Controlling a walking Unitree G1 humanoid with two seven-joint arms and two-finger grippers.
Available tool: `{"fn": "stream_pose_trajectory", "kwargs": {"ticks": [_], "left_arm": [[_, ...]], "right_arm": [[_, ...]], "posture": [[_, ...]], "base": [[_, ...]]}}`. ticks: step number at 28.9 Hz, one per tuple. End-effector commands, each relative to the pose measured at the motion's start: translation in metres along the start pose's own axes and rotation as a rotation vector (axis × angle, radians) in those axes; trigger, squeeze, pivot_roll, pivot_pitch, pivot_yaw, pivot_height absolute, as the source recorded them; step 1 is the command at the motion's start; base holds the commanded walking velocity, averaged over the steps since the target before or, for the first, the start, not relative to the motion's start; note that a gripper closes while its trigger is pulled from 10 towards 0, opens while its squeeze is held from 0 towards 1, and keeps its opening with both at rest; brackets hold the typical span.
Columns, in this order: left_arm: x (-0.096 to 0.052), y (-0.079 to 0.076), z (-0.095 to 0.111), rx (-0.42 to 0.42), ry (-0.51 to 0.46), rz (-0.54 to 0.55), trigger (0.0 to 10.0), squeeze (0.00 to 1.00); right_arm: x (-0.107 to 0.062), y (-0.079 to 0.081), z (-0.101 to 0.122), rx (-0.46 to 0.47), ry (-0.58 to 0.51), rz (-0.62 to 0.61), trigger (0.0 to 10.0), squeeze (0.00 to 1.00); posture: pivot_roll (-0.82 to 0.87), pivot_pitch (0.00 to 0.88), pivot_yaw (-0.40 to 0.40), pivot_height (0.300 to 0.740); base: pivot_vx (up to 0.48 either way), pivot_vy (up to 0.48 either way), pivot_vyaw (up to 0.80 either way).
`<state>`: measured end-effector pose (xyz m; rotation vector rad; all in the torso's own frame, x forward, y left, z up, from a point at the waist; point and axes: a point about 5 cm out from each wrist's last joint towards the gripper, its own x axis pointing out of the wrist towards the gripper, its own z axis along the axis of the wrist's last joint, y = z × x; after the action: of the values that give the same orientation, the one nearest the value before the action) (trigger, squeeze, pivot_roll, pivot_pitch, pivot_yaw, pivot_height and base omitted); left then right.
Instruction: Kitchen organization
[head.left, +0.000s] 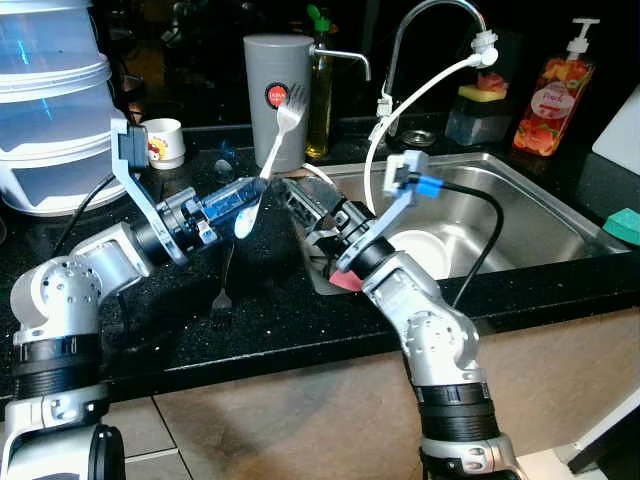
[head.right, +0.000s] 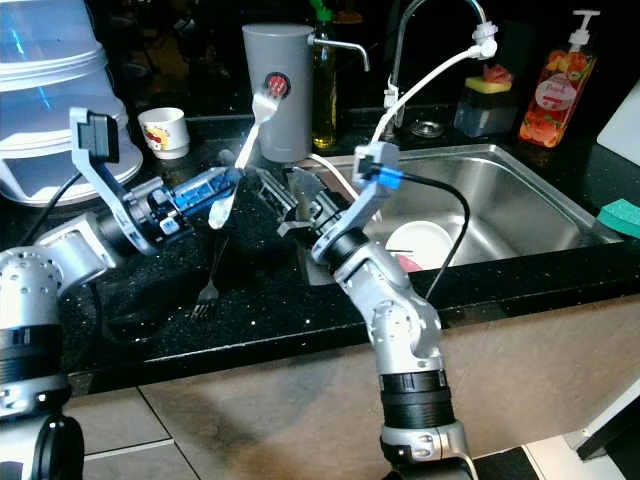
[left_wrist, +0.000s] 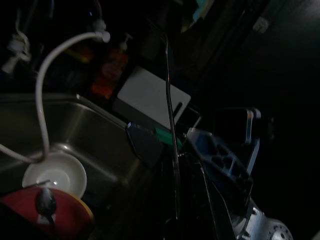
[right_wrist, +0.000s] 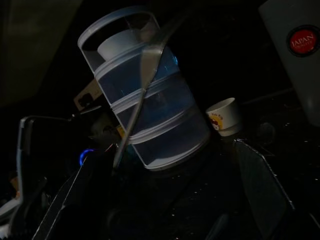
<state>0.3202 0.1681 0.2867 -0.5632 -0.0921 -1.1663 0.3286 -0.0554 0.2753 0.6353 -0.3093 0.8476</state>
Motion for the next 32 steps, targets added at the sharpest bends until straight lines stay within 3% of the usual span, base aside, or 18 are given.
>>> {"fn": "stream_pose_trajectory", "kwargs": {"ticks": [1,3,4,6,14,15,32], "left_arm": [[0.002,-0.005,-0.003,-0.012,-0.002,-0.022,0.0,0.0],[0.002,-0.006,-0.004,-0.017,-0.009,-0.029,0.0,0.0],[0.003,-0.008,-0.005,-0.023,-0.011,-0.036,0.0,0.0],[0.005,-0.012,-0.011,-0.038,-0.003,-0.056,0.0,0.0],[0.006,-0.017,-0.02,-0.054,0.019,-0.07,0.0,0.0],[0.005,-0.017,-0.021,-0.056,0.018,-0.061,0.0,0.0],[0.003,-0.018,-0.02,-0.056,0.023,-0.033,0.0,0.0]], "right_arm": [[0.01,0.014,0.002,0.047,-0.026,0.039,10.0,1.0],[0.011,0.014,0.001,0.053,-0.02,0.033,10.0,1.0],[0.012,0.013,0.0,0.069,-0.018,0.024,10.0,0.0],[0.012,0.012,0.001,0.108,-0.021,0.012,10.0,0.0],[0.014,0.008,0.004,0.122,-0.032,-0.006,10.0,0.0],[0.015,0.006,0.006,0.134,-0.047,-0.016,0.0,0.0],[0.016,0.001,0.011,0.173,-0.084,-0.027,0.0,0.0]], "posture": [[0.06,0.022,0.012,0.74],[0.06,0.022,0.01,0.74],[0.06,0.026,0.007,0.74],[0.06,0.026,0.003,0.74],[0.06,0.03,0.001,0.74],[0.06,0.032,0.0,0.74],[0.06,0.03,0.0,0.74]], "base": [[0.0,0.0,0.0],[0.0,0.0,0.0],[0.0,0.0,0.0],[0.0,0.0,0.0],[0.0,0.0,0.0],[0.0,0.0,0.0],[0.0,0.0,0.0]]}}
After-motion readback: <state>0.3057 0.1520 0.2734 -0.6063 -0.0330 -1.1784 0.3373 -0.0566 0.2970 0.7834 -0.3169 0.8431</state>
